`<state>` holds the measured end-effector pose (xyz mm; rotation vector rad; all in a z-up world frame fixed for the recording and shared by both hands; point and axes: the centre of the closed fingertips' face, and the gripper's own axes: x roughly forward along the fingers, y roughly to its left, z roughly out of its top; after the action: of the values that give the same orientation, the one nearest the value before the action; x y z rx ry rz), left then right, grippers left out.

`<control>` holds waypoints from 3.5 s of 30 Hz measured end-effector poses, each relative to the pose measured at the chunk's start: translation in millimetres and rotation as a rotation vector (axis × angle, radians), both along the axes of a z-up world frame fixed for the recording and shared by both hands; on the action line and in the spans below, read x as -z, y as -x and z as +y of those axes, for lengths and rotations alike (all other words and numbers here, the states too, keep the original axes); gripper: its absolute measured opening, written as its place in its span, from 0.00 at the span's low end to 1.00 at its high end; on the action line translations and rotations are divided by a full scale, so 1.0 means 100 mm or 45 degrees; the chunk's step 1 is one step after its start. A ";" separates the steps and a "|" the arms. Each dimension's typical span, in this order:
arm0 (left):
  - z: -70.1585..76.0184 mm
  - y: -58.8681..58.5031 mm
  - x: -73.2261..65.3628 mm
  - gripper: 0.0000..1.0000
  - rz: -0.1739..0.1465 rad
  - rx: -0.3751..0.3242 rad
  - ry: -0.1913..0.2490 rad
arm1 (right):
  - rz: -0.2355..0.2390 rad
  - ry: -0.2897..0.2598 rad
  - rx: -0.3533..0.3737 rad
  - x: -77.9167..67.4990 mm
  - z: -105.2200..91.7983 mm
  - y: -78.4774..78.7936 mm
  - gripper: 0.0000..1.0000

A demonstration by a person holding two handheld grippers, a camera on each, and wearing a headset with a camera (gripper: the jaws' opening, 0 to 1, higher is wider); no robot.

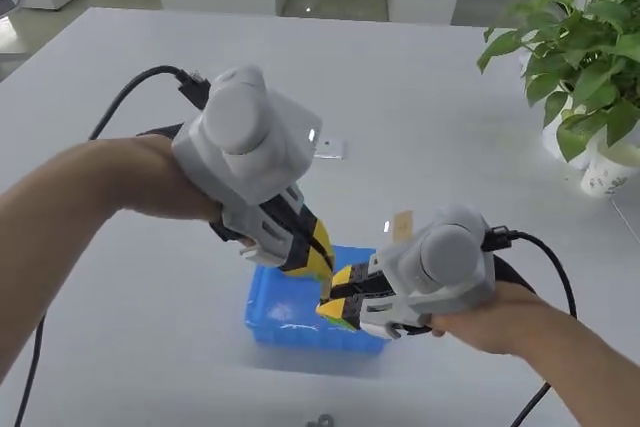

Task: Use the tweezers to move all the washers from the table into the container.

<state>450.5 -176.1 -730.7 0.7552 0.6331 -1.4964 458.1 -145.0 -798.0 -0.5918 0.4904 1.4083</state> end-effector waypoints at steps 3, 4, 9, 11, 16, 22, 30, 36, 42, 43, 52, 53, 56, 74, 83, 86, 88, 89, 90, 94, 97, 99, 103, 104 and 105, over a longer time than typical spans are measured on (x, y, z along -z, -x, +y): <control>-0.01 -0.07 0.05 0.06 -0.006 -0.006 -0.005 | 0.002 -0.001 0.000 0.04 0.00 -0.06 0.10; -0.01 -0.08 0.06 0.06 -0.007 -0.007 -0.007 | 0.000 0.001 0.000 0.07 -0.01 -0.09 0.10; -0.01 -0.18 0.16 0.06 -0.002 -0.012 -0.010 | 0.004 0.003 0.009 0.16 -0.02 -0.17 0.10; 0.00 -0.26 0.22 0.06 0.000 -0.014 -0.010 | 0.010 0.003 0.015 0.20 -0.03 -0.20 0.10; -0.03 -0.31 0.32 0.06 0.000 -0.019 -0.004 | 0.013 0.015 0.024 0.30 -0.06 -0.27 0.10; -0.05 -0.34 0.41 0.06 0.012 -0.024 0.002 | 0.021 0.027 0.022 0.40 -0.08 -0.31 0.10; -0.06 -0.38 0.51 0.06 0.022 -0.026 -0.007 | 0.031 0.050 0.015 0.52 -0.07 -0.36 0.10; -0.06 -0.37 0.57 0.06 0.033 -0.033 -0.003 | 0.040 0.069 0.005 0.59 -0.09 -0.35 0.10; -0.06 -0.38 0.60 0.06 0.031 -0.039 0.005 | 0.034 0.083 0.003 0.63 -0.10 -0.37 0.11; -0.07 -0.38 0.60 0.06 0.034 -0.041 0.008 | 0.040 0.083 0.004 0.63 -0.10 -0.36 0.11; -0.08 -0.40 0.60 0.06 0.027 -0.042 0.017 | 0.034 0.089 0.008 0.63 -0.11 -0.38 0.11; -0.08 -0.39 0.59 0.06 0.028 -0.041 0.018 | 0.034 0.089 0.008 0.63 -0.11 -0.38 0.11; -0.09 -0.39 0.59 0.06 0.029 -0.038 0.017 | 0.031 0.092 0.006 0.62 -0.11 -0.37 0.11; -0.02 -0.36 0.42 0.06 0.017 -0.052 0.032 | 0.001 0.072 0.004 0.43 -0.08 -0.33 0.11; 0.00 -0.28 0.26 0.06 0.005 -0.056 0.041 | -0.016 0.048 0.003 0.27 -0.06 -0.27 0.11; 0.00 -0.24 0.20 0.06 0.001 -0.057 0.044 | -0.027 0.042 0.002 0.20 -0.06 -0.23 0.11; 0.00 -0.22 0.16 0.06 -0.002 -0.059 0.048 | -0.032 0.039 0.002 0.16 -0.06 -0.21 0.11; 0.00 -0.20 0.14 0.06 -0.003 -0.060 0.050 | -0.035 0.037 0.002 0.15 -0.06 -0.20 0.11; 0.00 -0.19 0.13 0.06 -0.007 -0.061 0.052 | -0.041 0.035 0.003 0.13 -0.06 -0.19 0.11; 0.00 -0.13 0.06 0.06 -0.014 -0.062 0.054 | -0.052 0.034 -0.001 0.07 -0.05 -0.14 0.11; 0.00 -0.08 0.02 0.06 -0.030 -0.059 0.054 | -0.060 0.030 0.000 0.03 -0.05 -0.10 0.11; -0.01 -0.05 -0.01 0.06 -0.036 -0.058 0.053 | -0.066 0.027 0.001 0.00 -0.05 -0.07 0.11; -0.01 0.01 -0.05 0.06 -0.042 -0.058 0.049 | -0.075 0.026 -0.003 -0.04 -0.04 -0.01 0.11; -0.01 0.03 -0.05 0.06 -0.044 -0.057 0.046 | -0.077 0.026 -0.003 -0.04 -0.05 0.00 0.11; -0.01 0.04 -0.06 0.06 -0.045 -0.056 0.045 | -0.078 0.024 -0.003 -0.05 -0.04 0.02 0.11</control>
<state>446.3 -176.8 -725.2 0.7344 0.5918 -1.4475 455.8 -149.2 -792.9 -0.6495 0.4546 1.3851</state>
